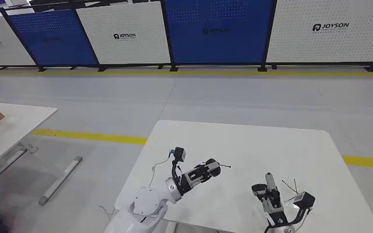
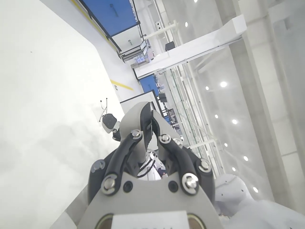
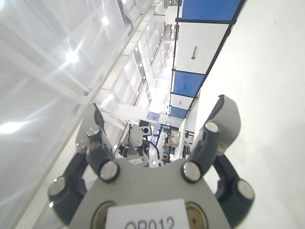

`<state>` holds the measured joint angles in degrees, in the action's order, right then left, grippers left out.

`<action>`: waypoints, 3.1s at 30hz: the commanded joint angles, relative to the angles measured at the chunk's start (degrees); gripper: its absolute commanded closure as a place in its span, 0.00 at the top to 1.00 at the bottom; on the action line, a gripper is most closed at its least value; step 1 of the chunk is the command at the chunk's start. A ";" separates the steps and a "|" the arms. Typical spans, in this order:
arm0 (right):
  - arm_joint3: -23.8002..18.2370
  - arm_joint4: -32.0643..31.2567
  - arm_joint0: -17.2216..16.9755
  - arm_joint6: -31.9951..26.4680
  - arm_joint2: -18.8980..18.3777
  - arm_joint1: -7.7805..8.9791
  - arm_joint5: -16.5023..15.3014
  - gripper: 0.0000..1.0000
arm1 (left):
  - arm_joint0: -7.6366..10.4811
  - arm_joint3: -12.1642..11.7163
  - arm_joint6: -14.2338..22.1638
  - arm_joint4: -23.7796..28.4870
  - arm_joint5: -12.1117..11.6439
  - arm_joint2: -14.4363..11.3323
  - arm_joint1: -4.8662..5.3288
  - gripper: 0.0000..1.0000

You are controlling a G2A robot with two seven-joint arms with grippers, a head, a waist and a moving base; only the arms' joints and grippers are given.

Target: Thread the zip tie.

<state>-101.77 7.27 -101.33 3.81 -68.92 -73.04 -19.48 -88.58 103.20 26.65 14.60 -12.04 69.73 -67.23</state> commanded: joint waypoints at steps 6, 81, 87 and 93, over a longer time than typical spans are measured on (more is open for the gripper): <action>0.00 -0.96 0.30 -0.02 -0.25 0.03 0.36 1.00 | 0.00 0.00 0.00 0.07 -0.03 -0.02 0.00 0.00; -16.81 -37.07 -1.53 -37.95 -28.57 6.33 31.34 1.00 | 0.00 0.00 0.00 0.07 -0.03 -0.02 0.00 0.00; -22.46 -49.13 -2.24 -36.53 -28.59 6.60 38.54 1.00 | 0.00 0.00 0.00 0.07 -0.03 -0.02 0.00 0.00; -21.92 -62.51 1.28 -44.31 -24.17 7.15 38.79 1.00 | 0.00 0.00 0.00 0.07 -0.03 -0.02 0.00 0.00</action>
<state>-124.42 -53.13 -101.22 -38.96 -93.96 -65.95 19.25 -88.59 103.21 26.65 14.67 -12.07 69.71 -67.23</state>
